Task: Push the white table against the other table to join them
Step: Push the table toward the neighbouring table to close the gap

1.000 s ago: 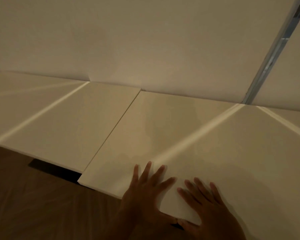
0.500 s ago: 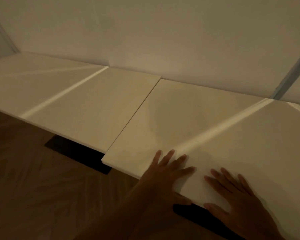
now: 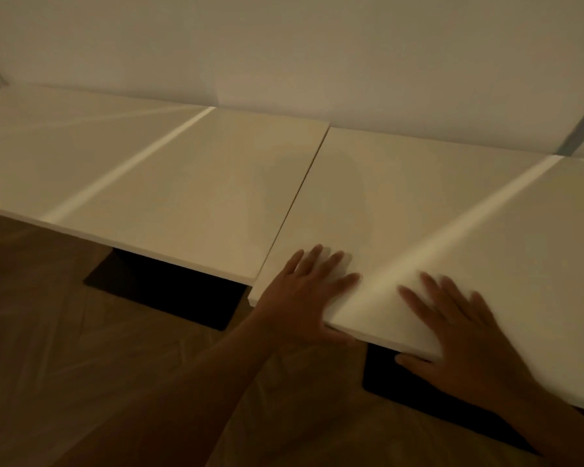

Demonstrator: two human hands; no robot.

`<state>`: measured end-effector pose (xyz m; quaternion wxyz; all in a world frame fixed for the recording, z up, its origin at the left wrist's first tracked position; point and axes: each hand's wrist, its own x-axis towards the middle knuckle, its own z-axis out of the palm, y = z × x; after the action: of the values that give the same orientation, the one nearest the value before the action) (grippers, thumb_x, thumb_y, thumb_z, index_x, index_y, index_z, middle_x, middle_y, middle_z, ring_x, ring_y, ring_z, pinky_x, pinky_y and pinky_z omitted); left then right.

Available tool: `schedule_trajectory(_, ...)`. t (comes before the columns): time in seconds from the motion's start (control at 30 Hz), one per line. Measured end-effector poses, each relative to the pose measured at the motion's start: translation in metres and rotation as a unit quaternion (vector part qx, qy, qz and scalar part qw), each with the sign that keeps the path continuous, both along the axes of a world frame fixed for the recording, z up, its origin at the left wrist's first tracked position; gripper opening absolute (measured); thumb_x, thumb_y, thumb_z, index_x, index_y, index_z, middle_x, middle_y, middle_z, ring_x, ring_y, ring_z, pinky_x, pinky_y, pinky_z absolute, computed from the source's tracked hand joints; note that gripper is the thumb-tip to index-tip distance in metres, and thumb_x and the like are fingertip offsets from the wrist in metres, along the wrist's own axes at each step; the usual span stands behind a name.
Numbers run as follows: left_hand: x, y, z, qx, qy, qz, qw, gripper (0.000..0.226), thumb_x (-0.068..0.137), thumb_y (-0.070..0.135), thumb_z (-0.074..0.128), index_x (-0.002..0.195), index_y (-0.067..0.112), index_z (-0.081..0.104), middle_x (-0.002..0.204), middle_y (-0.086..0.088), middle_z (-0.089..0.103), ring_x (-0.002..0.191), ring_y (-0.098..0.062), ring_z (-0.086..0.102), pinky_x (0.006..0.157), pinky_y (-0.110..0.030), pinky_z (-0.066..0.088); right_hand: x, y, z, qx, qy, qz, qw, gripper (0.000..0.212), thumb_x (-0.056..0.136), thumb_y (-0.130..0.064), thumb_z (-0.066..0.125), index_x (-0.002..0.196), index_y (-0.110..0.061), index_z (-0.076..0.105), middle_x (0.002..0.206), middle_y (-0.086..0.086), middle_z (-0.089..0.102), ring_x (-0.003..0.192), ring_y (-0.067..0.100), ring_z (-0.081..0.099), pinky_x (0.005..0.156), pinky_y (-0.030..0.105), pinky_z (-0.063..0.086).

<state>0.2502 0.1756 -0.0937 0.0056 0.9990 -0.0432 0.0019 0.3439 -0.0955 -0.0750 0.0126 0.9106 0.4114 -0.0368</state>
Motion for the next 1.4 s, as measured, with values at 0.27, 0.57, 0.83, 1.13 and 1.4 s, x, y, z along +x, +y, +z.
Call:
schedule_trajectory(0.27, 0.003, 0.005, -0.011, -0.032, -0.049, -0.023, 0.998, 0.105, 0.076, 0.092, 0.045, 0.161, 0.037, 0.016, 0.169, -0.007, 0.018, 0.155, -0.039, 0.009, 0.126, -0.056, 0.010, -0.017, 0.042, -0.010, -0.005, -0.054, -0.040, 0.998, 0.092, 0.074, -0.076, 0.039, 0.153, -0.030, 0.030, 0.158, 0.008, 0.033, 0.143, 0.044, 0.029, 0.108, 0.068, 0.029)
schedule_trajectory(0.57, 0.004, 0.004, -0.014, -0.010, -0.057, -0.024, 0.998, 0.107, 0.074, 0.092, 0.049, 0.161, 0.034, 0.025, 0.166, -0.007, 0.028, 0.150, -0.043, 0.025, 0.121, -0.060, 0.018, -0.013, 0.031, -0.020, 0.004, -0.116, -0.001, 0.993, 0.084, 0.077, -0.070, 0.045, 0.149, -0.026, 0.040, 0.151, 0.006, 0.045, 0.133, 0.046, 0.045, 0.102, 0.062, 0.042)
schedule_trajectory(0.83, 0.013, 0.009, -0.008, 0.015, -0.059, -0.019, 0.998, 0.107, 0.075, 0.092, 0.050, 0.161, 0.035, 0.023, 0.167, -0.006, 0.027, 0.151, -0.041, 0.023, 0.120, -0.058, 0.020, -0.008, 0.039, -0.015, -0.010, -0.156, 0.000, 0.988, 0.084, 0.078, -0.076, 0.035, 0.144, -0.024, 0.047, 0.144, 0.005, 0.055, 0.123, 0.046, 0.054, 0.092, 0.058, 0.050)
schedule_trajectory(1.13, 0.021, 0.013, -0.009, 0.012, -0.066, -0.023, 0.998, 0.107, 0.074, 0.092, 0.052, 0.161, 0.036, 0.023, 0.167, -0.005, 0.026, 0.151, -0.041, 0.024, 0.121, -0.058, 0.020, 0.003, 0.043, -0.017, -0.028, -0.187, -0.003, 0.982, 0.083, 0.073, -0.071, 0.053, 0.143, -0.027, 0.048, 0.140, 0.003, 0.058, 0.119, 0.045, 0.057, 0.083, 0.057, 0.053)
schedule_trajectory(1.4, 0.023, 0.015, -0.012, 0.011, -0.066, -0.029, 0.997, 0.107, 0.074, 0.094, 0.047, 0.161, 0.038, 0.018, 0.169, -0.003, 0.023, 0.153, -0.039, 0.020, 0.123, -0.056, 0.015, 0.006, 0.040, -0.024, 0.005, -0.136, -0.007, 0.991, 0.083, 0.075, -0.072, 0.041, 0.145, -0.026, 0.045, 0.144, 0.004, 0.054, 0.125, 0.046, 0.053, 0.094, 0.059, 0.048)
